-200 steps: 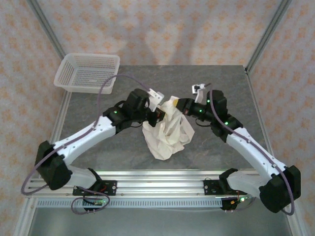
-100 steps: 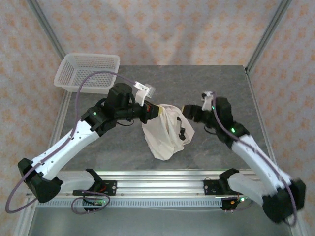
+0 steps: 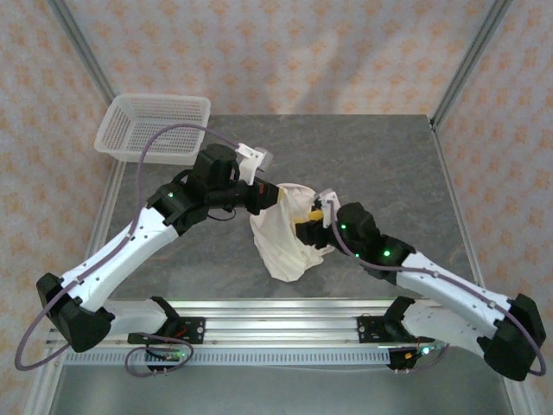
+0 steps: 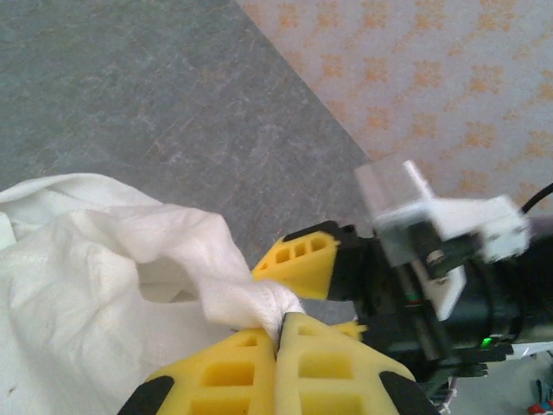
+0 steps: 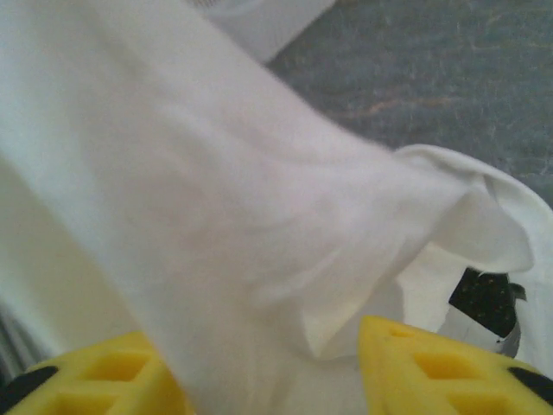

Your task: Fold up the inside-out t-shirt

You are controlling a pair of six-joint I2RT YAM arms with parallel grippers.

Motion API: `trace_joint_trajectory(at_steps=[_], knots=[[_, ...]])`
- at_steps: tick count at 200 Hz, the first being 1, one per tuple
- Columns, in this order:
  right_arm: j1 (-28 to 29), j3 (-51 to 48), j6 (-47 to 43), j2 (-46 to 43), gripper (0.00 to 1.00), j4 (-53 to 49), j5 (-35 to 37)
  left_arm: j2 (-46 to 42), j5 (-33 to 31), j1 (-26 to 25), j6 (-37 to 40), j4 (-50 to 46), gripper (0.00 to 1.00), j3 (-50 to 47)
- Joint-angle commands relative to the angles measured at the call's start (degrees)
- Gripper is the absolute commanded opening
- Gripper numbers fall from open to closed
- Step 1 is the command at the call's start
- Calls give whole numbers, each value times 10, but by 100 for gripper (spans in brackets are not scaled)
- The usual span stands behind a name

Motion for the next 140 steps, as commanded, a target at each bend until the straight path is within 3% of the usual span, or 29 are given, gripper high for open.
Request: trace_joint_trajectory(at_steps=[1, 12, 30, 45, 52, 72, 97, 125, 140], knots=[[1, 30, -27, 6, 17, 6, -20, -22, -48, 24, -19, -22, 0, 19], [1, 34, -18, -6, 0, -7, -51, -20, -55, 41, -29, -26, 0, 16], [1, 32, 12, -49, 0, -7, -140, 2, -101, 63, -16, -50, 0, 12], [1, 19, 66, -83, 0, 36, -222, 43, -181, 67, 16, -61, 0, 0], [0, 10, 101, -98, 0, 71, -249, 65, -189, 72, 24, -52, 0, -9], [-1, -8, 164, -116, 0, 143, -263, 111, -148, 82, 14, 23, 0, -48], [-21, -20, 179, -130, 0, 170, -213, 120, -135, 83, -2, 55, 0, -57], [-63, -25, 195, -122, 0, 163, -185, 58, -156, 85, 13, 10, 30, -57], [-74, -25, 198, -115, 0, 162, -179, 5, -179, 85, 18, -23, 41, -70]])
